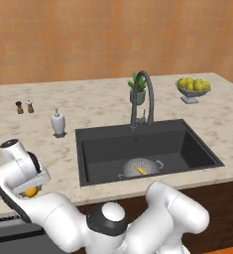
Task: Put the colander in the sink, put the orange, banana, tangerine in the colander, and turn on the sink faucet and pour water over the colander.
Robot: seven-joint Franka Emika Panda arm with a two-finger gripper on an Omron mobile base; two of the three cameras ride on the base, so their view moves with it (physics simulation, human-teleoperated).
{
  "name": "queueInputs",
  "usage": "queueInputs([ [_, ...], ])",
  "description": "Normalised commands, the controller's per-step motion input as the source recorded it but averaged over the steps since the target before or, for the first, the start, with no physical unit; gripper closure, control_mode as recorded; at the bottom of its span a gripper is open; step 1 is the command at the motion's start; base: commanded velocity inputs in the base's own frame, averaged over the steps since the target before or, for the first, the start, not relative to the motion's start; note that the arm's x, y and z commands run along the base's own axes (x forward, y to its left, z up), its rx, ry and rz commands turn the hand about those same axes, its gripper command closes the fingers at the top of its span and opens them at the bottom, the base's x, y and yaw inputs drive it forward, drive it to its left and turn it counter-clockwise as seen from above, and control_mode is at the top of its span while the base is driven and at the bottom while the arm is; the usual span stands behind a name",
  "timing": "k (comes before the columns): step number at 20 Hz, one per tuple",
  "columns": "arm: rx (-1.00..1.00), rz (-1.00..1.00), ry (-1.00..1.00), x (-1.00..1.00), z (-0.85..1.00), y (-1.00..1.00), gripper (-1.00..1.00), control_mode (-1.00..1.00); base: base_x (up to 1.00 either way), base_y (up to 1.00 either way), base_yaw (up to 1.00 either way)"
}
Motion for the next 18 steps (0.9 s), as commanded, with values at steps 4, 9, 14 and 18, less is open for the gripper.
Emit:
queueInputs([
  [4, 0.00, 0.00, -0.04, 0.00, 0.26, -0.91, 1.00, -1.00, 0.00, 0.00, 0.00],
  [9, 0.00, 0.01, 0.00, 0.00, 0.35, -0.93, 1.00, -1.00, 0.00, 0.00, 0.00],
  [14, 0.00, 0.05, 0.00, 0.04, 0.34, -0.99, 1.00, -1.00, 0.00, 0.00, 0.00],
  [18, 0.00, 0.03, 0.00, 0.16, 0.27, -0.95, 1.00, -1.00, 0.00, 0.00, 0.00],
])
